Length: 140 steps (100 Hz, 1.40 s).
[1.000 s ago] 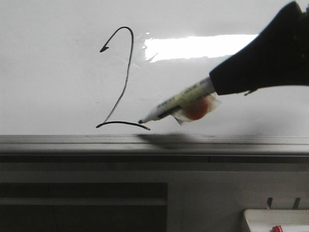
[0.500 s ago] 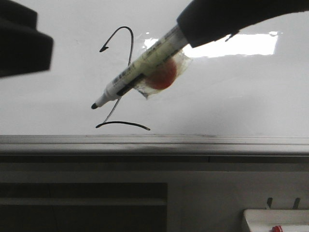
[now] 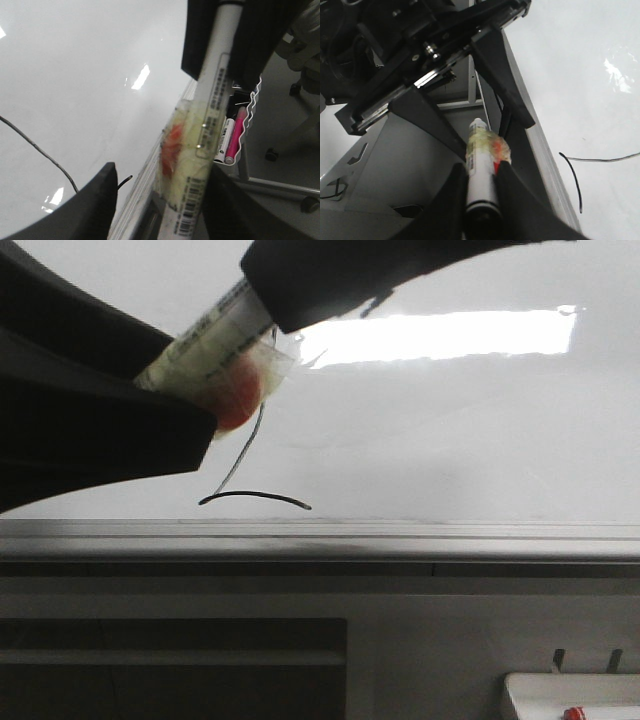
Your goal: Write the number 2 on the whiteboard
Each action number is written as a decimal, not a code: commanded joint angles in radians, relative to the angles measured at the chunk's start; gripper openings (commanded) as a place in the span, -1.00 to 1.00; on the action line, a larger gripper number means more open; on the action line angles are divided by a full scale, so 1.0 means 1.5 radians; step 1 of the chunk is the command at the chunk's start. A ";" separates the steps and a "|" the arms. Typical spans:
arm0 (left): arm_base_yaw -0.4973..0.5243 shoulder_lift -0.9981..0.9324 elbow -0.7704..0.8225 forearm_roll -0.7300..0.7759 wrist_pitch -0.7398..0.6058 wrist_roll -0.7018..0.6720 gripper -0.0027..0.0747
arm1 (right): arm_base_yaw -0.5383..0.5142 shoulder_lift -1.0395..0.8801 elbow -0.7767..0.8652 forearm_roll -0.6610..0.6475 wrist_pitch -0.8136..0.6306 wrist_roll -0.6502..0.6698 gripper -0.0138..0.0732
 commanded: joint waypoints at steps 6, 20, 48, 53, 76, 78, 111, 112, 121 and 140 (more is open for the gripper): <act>-0.006 -0.005 -0.023 -0.005 -0.037 -0.004 -0.10 | 0.000 -0.008 -0.024 0.014 -0.031 -0.006 -0.82; -0.006 -0.005 -0.023 -0.004 -0.029 -0.004 -0.16 | 0.000 -0.008 -0.024 0.014 -0.038 -0.006 -0.82; -0.006 -0.005 -0.023 0.009 -0.001 -0.004 -0.18 | 0.000 -0.008 -0.024 0.014 -0.036 -0.006 -0.82; -0.006 -0.005 -0.023 0.009 -0.001 -0.004 -0.21 | 0.000 -0.008 -0.024 0.014 -0.036 -0.006 -0.82; -0.006 -0.005 -0.023 0.009 -0.007 -0.004 -0.98 | 0.000 -0.008 -0.024 0.014 -0.027 -0.006 -0.82; -0.006 -0.005 -0.023 0.009 -0.007 -0.004 -0.98 | 0.000 -0.008 -0.024 0.014 -0.026 -0.006 -0.82; -0.006 -0.005 -0.023 -0.090 0.027 -0.005 -0.98 | 0.000 -0.012 -0.028 0.018 -0.117 -0.006 0.30; -0.006 -0.005 -0.023 -0.101 0.031 -0.005 -0.98 | 0.000 -0.013 -0.028 0.018 -0.125 -0.006 0.34; 0.000 -0.005 -0.023 -0.265 0.064 -0.005 -0.98 | 0.000 -0.025 -0.028 0.017 -0.236 -0.006 0.59; 0.059 0.008 -0.023 -0.505 0.073 -0.005 -0.98 | 0.000 -0.058 -0.028 0.019 -0.329 -0.006 0.48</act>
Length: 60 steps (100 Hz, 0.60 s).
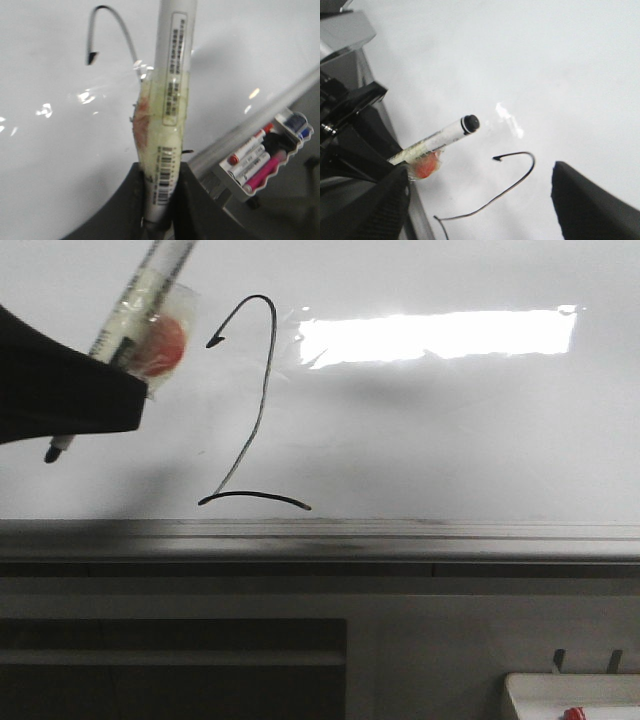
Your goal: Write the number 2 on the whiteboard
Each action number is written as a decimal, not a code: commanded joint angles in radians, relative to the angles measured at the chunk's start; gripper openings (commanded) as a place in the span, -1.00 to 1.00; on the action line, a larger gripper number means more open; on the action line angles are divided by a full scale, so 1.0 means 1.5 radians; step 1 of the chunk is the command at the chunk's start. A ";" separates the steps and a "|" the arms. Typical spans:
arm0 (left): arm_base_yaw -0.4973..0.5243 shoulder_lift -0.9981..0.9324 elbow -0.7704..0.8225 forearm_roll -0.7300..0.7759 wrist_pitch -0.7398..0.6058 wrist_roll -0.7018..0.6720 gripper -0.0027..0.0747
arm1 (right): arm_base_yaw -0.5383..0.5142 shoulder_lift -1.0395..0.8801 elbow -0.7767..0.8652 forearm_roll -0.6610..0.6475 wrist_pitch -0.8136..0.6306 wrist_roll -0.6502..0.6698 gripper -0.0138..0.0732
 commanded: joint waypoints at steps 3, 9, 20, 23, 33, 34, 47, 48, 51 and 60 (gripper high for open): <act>0.038 0.012 -0.023 -0.111 -0.040 -0.007 -0.98 | 0.000 -0.028 -0.024 0.016 -0.055 -0.006 0.46; 0.065 0.033 -0.023 -0.152 -0.044 -0.007 -0.98 | 0.000 -0.031 -0.024 0.025 -0.055 -0.006 0.43; 0.092 0.070 -0.023 -0.194 -0.069 -0.007 -0.98 | 0.000 -0.031 -0.024 0.047 -0.053 -0.006 0.42; 0.093 0.077 -0.023 -0.194 -0.082 -0.007 -0.98 | 0.000 -0.031 -0.024 0.047 -0.053 -0.006 0.42; 0.093 0.099 -0.023 -0.194 -0.118 -0.007 -0.98 | 0.000 -0.031 -0.024 0.048 -0.052 -0.006 0.40; 0.093 0.101 -0.023 -0.194 -0.118 -0.007 -0.98 | 0.000 -0.031 -0.024 0.048 -0.052 -0.006 0.40; 0.093 0.129 -0.023 -0.218 -0.124 -0.007 -0.98 | 0.000 -0.031 -0.024 0.048 -0.049 -0.006 0.40; 0.093 0.131 -0.023 -0.221 -0.124 -0.007 -0.98 | 0.000 -0.031 -0.024 0.048 -0.049 -0.006 0.40; 0.093 0.139 -0.023 -0.232 -0.128 -0.007 -0.98 | 0.000 -0.031 -0.024 0.048 -0.049 -0.006 0.40; 0.093 0.153 -0.023 -0.246 -0.138 -0.007 -0.98 | 0.000 -0.031 -0.024 0.048 -0.049 -0.006 0.40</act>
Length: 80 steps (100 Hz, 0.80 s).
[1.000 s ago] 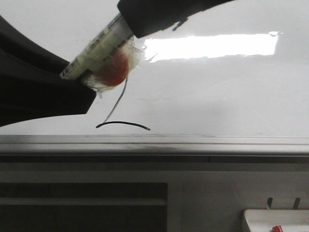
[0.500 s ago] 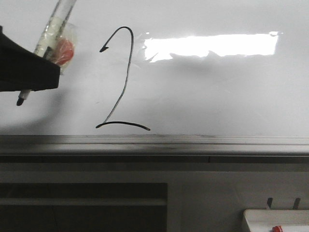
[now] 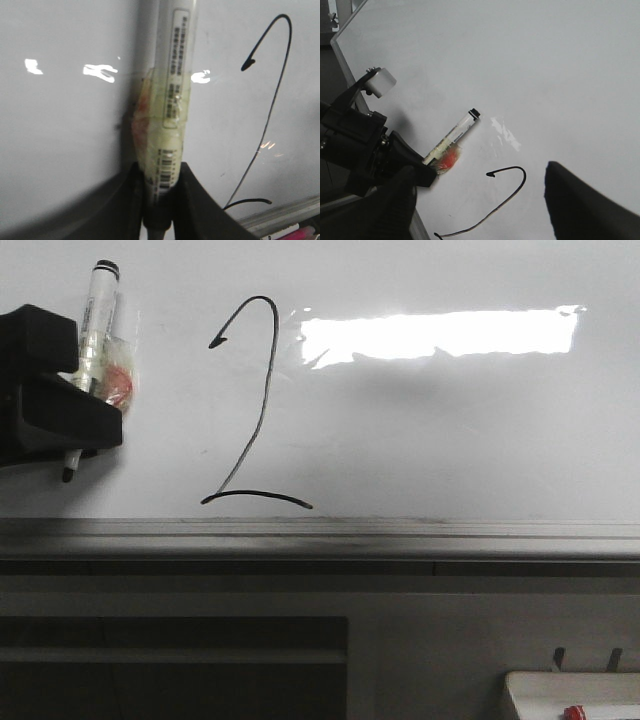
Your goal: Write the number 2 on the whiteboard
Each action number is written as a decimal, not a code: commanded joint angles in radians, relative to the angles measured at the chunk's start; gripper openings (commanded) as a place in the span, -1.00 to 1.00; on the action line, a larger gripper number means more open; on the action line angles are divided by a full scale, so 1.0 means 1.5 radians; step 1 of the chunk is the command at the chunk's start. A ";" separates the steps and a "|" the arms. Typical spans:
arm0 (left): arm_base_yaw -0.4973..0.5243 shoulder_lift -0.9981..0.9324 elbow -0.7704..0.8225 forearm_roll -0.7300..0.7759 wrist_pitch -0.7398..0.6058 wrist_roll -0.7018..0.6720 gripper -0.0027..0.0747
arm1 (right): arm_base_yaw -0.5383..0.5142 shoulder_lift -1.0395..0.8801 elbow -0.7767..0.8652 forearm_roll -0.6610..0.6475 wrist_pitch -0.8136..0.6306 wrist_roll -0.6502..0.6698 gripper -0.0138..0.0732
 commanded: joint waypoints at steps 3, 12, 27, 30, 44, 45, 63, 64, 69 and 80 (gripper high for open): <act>0.002 0.015 -0.022 -0.033 -0.053 -0.006 -0.98 | 0.000 -0.012 -0.024 0.011 -0.030 -0.006 0.40; 0.002 0.022 -0.022 -0.033 -0.068 -0.006 -0.98 | 0.000 -0.012 -0.024 0.011 -0.030 -0.006 0.40; 0.002 0.022 -0.022 -0.026 -0.070 -0.006 -0.90 | 0.000 -0.012 -0.024 0.011 -0.025 -0.006 0.40; 0.002 0.022 -0.022 -0.026 -0.072 -0.006 -0.81 | 0.000 -0.012 -0.024 0.011 -0.023 -0.006 0.40; 0.001 0.022 -0.022 -0.019 -0.104 -0.006 -0.31 | 0.000 -0.012 -0.024 0.011 -0.012 -0.006 0.40; 0.000 0.022 -0.022 -0.016 -0.108 -0.006 -0.29 | 0.000 -0.012 -0.024 0.011 -0.012 -0.006 0.40; 0.000 0.022 -0.022 -0.003 -0.123 -0.006 -0.14 | 0.000 -0.012 -0.024 0.011 -0.012 -0.006 0.40; 0.000 0.022 -0.022 -0.003 -0.123 -0.006 -0.14 | 0.000 -0.012 -0.024 0.011 -0.012 -0.006 0.40; 0.000 0.022 -0.022 -0.001 -0.123 -0.006 -0.14 | 0.000 -0.012 -0.024 0.011 -0.012 -0.006 0.40; 0.000 0.015 -0.022 0.000 -0.120 -0.006 -0.14 | 0.000 -0.012 -0.024 0.011 -0.012 -0.006 0.40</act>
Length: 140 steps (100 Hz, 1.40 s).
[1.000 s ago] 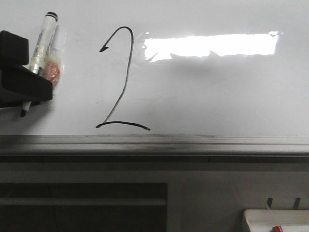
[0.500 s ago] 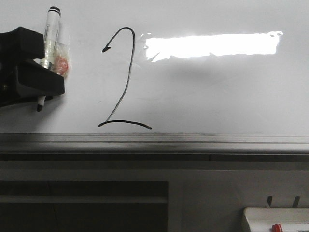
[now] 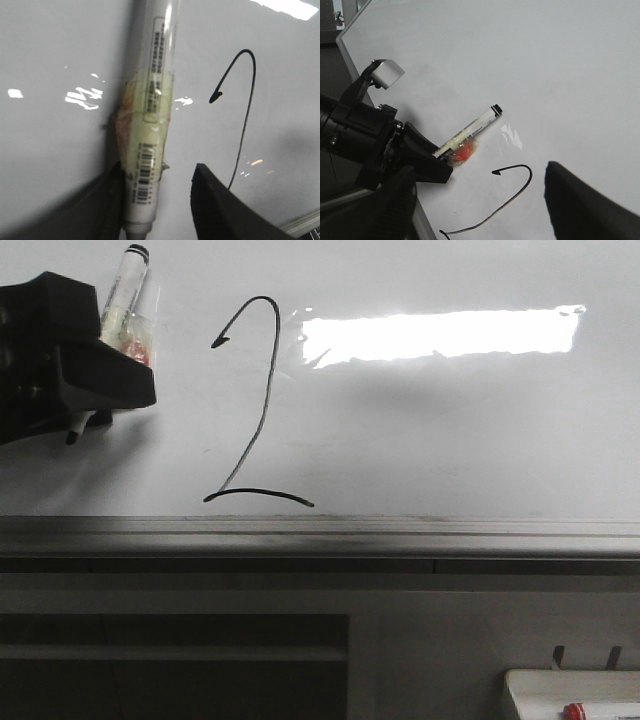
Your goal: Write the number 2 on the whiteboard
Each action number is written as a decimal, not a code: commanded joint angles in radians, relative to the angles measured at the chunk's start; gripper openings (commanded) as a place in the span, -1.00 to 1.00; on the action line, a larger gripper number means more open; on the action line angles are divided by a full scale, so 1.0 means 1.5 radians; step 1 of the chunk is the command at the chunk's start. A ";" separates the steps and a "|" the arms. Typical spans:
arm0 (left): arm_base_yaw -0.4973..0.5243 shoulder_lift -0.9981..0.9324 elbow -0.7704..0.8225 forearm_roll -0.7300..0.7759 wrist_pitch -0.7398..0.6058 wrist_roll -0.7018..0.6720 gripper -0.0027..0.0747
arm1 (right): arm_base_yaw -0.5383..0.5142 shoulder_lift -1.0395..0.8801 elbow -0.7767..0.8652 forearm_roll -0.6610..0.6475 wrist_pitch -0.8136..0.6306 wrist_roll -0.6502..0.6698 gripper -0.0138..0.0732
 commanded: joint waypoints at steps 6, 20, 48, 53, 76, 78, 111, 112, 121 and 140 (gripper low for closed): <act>0.002 -0.011 -0.018 -0.019 -0.026 -0.004 -0.14 | 0.000 -0.012 -0.024 0.011 -0.020 -0.005 0.40; 0.002 -0.024 -0.018 0.003 -0.009 -0.004 -0.04 | 0.000 -0.012 -0.024 0.011 -0.020 -0.005 0.40; 0.002 -0.028 -0.018 0.011 0.009 -0.004 0.38 | 0.000 -0.012 -0.024 0.011 -0.026 -0.005 0.40; 0.002 -0.029 -0.018 0.011 0.015 -0.004 0.38 | 0.000 -0.012 -0.024 0.011 -0.027 -0.005 0.40; 0.002 -0.035 -0.018 0.011 0.038 -0.004 0.38 | 0.000 -0.012 -0.024 0.011 -0.027 -0.005 0.40; 0.002 -0.038 -0.018 0.011 0.040 -0.004 0.38 | 0.000 -0.012 -0.024 0.011 -0.027 -0.005 0.40; 0.002 -0.134 -0.018 0.041 0.105 -0.004 0.33 | 0.000 -0.014 -0.024 0.015 -0.020 -0.005 0.39; 0.002 -0.139 -0.018 0.041 0.106 -0.004 0.33 | 0.000 -0.014 -0.024 0.015 -0.020 -0.005 0.38; 0.002 -0.164 -0.018 0.041 0.109 -0.004 0.20 | 0.000 -0.017 -0.024 0.028 -0.020 -0.005 0.19; 0.002 -0.209 -0.018 0.093 0.141 -0.004 -0.63 | 0.000 -0.038 -0.018 0.028 -0.020 -0.005 -0.68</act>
